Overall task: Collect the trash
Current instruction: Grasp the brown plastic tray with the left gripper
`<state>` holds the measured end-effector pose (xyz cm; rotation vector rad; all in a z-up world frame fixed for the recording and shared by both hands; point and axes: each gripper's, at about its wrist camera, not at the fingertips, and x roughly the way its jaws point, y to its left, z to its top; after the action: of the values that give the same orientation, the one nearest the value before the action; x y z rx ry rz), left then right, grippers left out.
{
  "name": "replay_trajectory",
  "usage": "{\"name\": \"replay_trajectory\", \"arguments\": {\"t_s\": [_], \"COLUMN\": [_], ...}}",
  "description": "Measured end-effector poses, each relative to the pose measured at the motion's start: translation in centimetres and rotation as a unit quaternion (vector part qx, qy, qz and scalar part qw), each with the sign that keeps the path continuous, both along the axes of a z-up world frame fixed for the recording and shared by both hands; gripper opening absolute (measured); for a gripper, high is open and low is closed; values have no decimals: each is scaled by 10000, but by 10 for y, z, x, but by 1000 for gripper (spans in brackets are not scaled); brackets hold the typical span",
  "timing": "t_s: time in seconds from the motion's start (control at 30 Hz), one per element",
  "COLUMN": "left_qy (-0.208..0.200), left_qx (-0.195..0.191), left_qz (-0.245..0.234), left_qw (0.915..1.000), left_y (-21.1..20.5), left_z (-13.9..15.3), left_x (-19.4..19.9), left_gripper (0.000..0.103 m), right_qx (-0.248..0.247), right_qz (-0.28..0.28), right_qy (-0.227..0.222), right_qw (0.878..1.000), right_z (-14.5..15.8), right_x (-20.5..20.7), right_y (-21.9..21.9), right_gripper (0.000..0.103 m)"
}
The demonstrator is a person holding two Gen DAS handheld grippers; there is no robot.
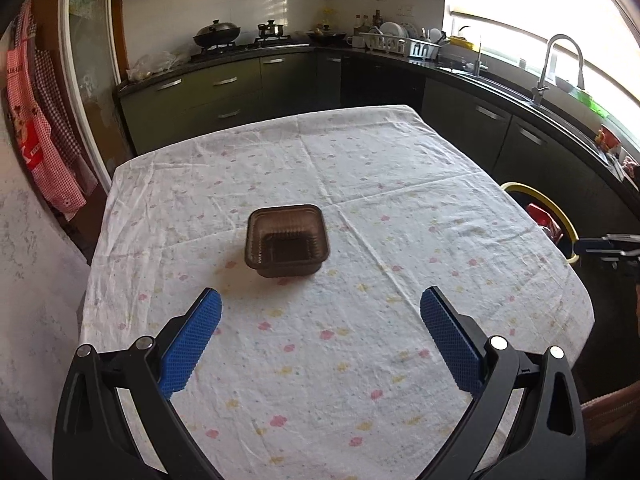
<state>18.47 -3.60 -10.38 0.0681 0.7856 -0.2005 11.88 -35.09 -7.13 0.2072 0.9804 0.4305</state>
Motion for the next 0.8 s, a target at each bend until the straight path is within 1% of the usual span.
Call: {"name": "replay_trajectory", "arguments": {"t_s": [0.1,0.13,0.23,0.4,0.47,0.53,0.7,0.73,0.8], "left_qy": [145,206,420,555,642,726,738,742,782], "left_qx": [-110,-169,-239,-67,-50,57,164,194,180], "left_qz": [151,195,407,809,846,849,862,857,831], "left_qw": [9997,9995,9980,9952,9943,9937,9934,9934,9933], "left_y": [3,2,-1,-3,-3,-4,-6,-6,-6], "left_z": [-2,-5,-19,-39,-44,-48,-53,-54,-56], "left_x": [22,30,57,92,102,112,119,120,122], "left_gripper": [98,98,98,98,98,98,98,96,87], "right_qx": [213,258,257,314,348,385,451,463,461], "right_qz": [-102,-112,-71,23,65,69,40,44,56], "right_qy": [52,70,121,155,192,214,300,308,309], "right_qw": [9997,9996,9996,9994,9992,9990,9985,9984,9984], "right_z": [-10,-7,-8,-14,-17,-20,-27,-27,-28], "right_x": [6,4,7,8,9,10,15,15,15], "right_y": [2,4,8,8,9,8,8,8,9], "right_gripper": [65,65,65,69,69,69,69,69,69]}}
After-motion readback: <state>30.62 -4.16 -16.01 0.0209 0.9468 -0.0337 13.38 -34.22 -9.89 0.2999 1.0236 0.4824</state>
